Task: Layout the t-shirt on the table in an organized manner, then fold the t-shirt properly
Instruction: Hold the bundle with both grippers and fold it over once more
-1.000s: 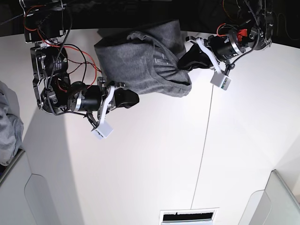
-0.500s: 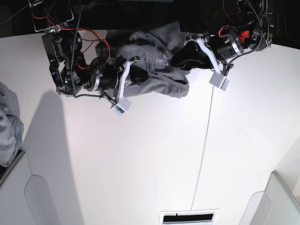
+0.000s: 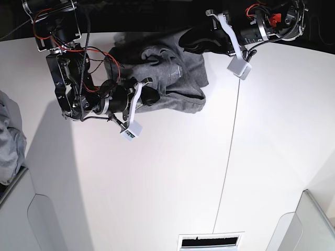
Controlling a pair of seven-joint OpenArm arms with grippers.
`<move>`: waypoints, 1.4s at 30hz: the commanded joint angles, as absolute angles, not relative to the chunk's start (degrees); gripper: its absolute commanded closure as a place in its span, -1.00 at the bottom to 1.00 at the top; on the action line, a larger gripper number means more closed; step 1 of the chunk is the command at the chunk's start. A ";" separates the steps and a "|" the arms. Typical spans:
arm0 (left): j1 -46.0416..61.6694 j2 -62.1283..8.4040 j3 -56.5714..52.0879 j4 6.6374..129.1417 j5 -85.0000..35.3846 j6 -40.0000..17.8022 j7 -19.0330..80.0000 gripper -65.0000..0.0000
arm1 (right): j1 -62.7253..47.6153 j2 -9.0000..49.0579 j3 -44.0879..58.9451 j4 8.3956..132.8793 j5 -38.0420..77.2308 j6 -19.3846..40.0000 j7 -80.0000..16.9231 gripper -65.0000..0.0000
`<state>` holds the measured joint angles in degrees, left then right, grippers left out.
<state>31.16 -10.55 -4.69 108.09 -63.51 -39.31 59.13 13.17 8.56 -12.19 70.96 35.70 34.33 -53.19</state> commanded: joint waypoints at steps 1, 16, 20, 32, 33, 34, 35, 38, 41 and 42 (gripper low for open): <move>31.75 -9.74 -3.79 109.12 -64.73 -40.00 58.46 0.19 | 14.44 8.54 -12.03 71.61 35.97 34.28 -52.51 1.00; 27.31 -4.49 3.84 109.12 -39.31 -40.00 43.66 0.08 | 14.41 8.54 -12.01 71.61 36.01 34.24 -52.73 1.00; 27.33 -4.51 3.84 109.12 -36.62 -40.00 43.22 0.08 | 14.46 8.54 -12.03 71.61 36.05 34.24 -52.69 1.00; 27.51 -4.64 5.43 109.10 -30.85 -40.00 39.59 0.08 | 14.44 8.54 -12.01 71.61 36.03 34.24 -52.69 1.00; 27.51 -4.64 5.91 109.10 -30.55 -40.00 39.59 0.08 | 14.46 8.54 -12.01 71.61 36.03 34.24 -52.71 1.00; 27.51 -4.64 6.48 109.10 -30.28 -40.00 39.57 0.08 | 14.44 8.54 -12.03 71.61 36.03 34.24 -52.71 1.00; 27.49 -4.64 7.03 109.10 -29.65 -40.00 39.11 0.08 | 14.44 8.54 -12.01 71.61 36.03 34.24 -52.71 1.00; 27.49 -4.64 8.84 109.10 -27.22 -40.00 38.11 0.08 | 14.44 8.54 -12.01 71.61 36.03 34.22 -52.71 1.00; 27.46 -4.64 10.50 109.01 -24.34 -40.00 36.95 0.08 | 14.46 8.54 -12.01 71.61 36.03 34.22 -52.71 1.00; 27.46 -4.64 10.90 108.99 -23.35 -40.00 36.45 0.08 | 14.44 8.54 -12.01 71.61 36.03 34.22 -52.71 1.00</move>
